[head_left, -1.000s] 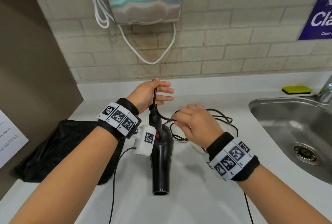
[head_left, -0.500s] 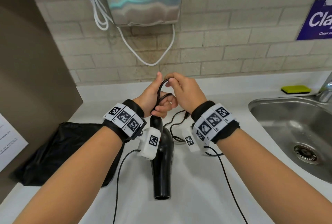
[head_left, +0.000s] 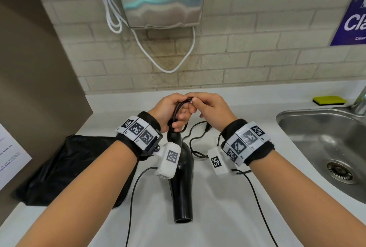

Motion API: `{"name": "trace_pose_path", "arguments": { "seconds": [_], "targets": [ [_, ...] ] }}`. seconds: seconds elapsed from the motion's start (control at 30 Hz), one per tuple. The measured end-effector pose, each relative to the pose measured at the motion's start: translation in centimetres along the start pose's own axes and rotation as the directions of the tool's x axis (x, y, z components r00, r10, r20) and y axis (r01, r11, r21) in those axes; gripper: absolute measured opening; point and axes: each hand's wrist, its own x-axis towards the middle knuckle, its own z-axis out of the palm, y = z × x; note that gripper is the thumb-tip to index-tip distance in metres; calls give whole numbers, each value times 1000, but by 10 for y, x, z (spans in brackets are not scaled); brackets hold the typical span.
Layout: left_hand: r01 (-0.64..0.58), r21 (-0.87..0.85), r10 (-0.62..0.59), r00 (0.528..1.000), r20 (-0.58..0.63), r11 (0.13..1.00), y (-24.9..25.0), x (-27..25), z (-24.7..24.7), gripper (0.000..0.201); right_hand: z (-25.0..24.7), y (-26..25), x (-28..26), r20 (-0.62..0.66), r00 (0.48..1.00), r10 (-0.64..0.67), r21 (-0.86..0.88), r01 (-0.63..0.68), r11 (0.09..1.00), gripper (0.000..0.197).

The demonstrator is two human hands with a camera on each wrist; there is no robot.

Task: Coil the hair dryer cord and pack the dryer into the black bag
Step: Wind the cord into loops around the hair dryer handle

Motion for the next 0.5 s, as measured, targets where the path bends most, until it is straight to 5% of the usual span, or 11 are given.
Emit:
{"name": "trace_pose_path", "arguments": {
  "seconds": [0.17, 0.33, 0.43, 0.5],
  "targets": [
    [0, -5, 1, 999, 46, 1000, 2, 0, 4, 46, -3, -5, 3, -19, 996, -82, -30, 81, 996, 27],
    [0, 63, -12, 983, 183, 998, 4, 1, 5, 72, -6, -16, 4, -31, 999, -41, -7, 40, 999, 31],
    [-8, 100, -7, 988, 157, 995, 3, 0, 5, 77, -5, -7, 3, 111, 993, 41, -10, -40, 999, 11],
    [-9, 116, -3, 995, 102, 993, 2, -2, 4, 68, -3, 5, -1, 194, 980, 44, 27, -50, 998, 26]
  ]
}}
